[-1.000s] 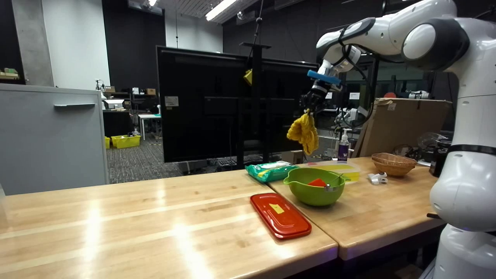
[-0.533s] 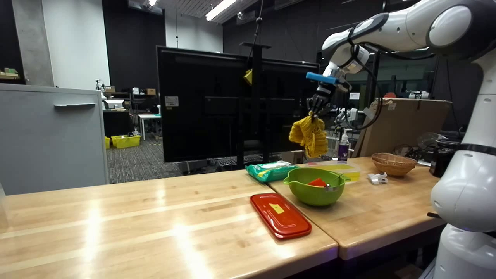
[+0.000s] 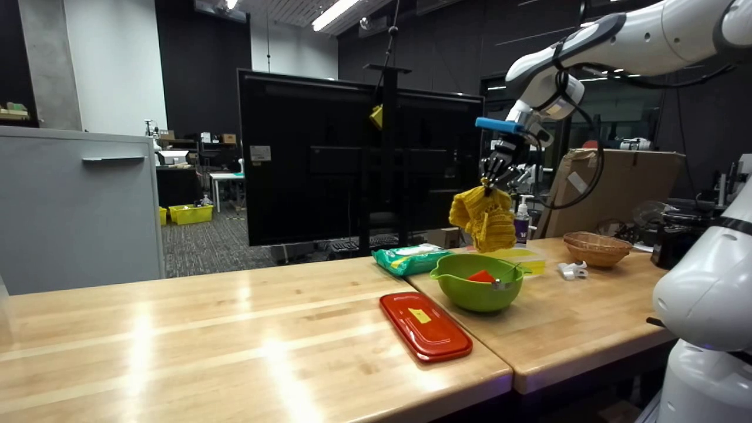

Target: Put the cloth in the bowl

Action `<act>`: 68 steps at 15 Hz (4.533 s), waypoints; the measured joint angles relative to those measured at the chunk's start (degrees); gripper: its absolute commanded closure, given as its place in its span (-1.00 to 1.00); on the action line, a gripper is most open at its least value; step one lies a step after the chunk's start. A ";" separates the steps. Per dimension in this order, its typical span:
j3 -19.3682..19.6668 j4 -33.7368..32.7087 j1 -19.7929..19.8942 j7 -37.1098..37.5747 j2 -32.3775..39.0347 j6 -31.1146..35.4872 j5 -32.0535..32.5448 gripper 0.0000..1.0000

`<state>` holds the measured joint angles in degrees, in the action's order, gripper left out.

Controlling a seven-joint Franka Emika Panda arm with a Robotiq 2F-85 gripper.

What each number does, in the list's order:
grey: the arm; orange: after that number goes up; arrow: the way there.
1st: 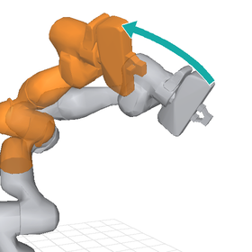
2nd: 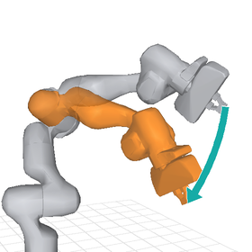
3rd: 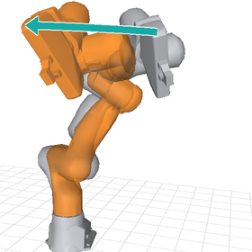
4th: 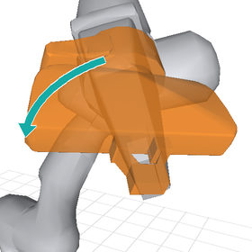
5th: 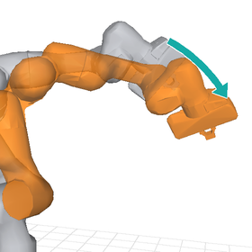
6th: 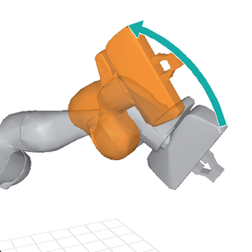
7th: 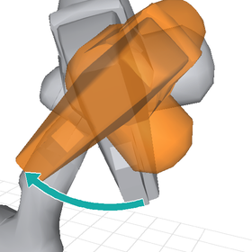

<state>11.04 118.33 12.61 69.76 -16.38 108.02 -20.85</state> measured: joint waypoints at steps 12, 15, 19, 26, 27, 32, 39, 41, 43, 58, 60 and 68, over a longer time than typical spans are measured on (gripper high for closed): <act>3.57 1.89 1.54 -8.64 1.72 2.20 -1.42 0.97; 4.93 1.84 1.91 -13.08 3.64 3.03 -3.17 0.97; 6.40 1.79 2.57 -18.48 6.41 3.69 -6.14 0.97; 7.31 2.66 3.89 -20.97 7.69 3.70 -7.83 0.97; 7.31 2.89 3.98 -20.94 7.57 3.70 -7.83 0.97; 7.20 5.43 4.01 -20.35 5.48 3.76 -7.83 0.97; 6.66 12.63 4.15 -17.46 -1.32 5.76 -7.83 0.97; 6.57 14.89 4.31 -17.37 -3.08 6.67 -7.86 0.97; 6.57 16.96 4.50 -17.45 -4.20 7.63 -8.34 0.97; 7.88 20.02 4.93 -24.03 -0.45 9.20 -14.30 0.97; 8.07 19.55 5.02 -24.70 0.72 8.80 -14.73 0.97; 8.78 17.24 5.14 -27.64 5.62 7.60 -17.13 0.97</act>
<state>19.82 135.58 17.75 42.12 -10.76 115.63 -37.98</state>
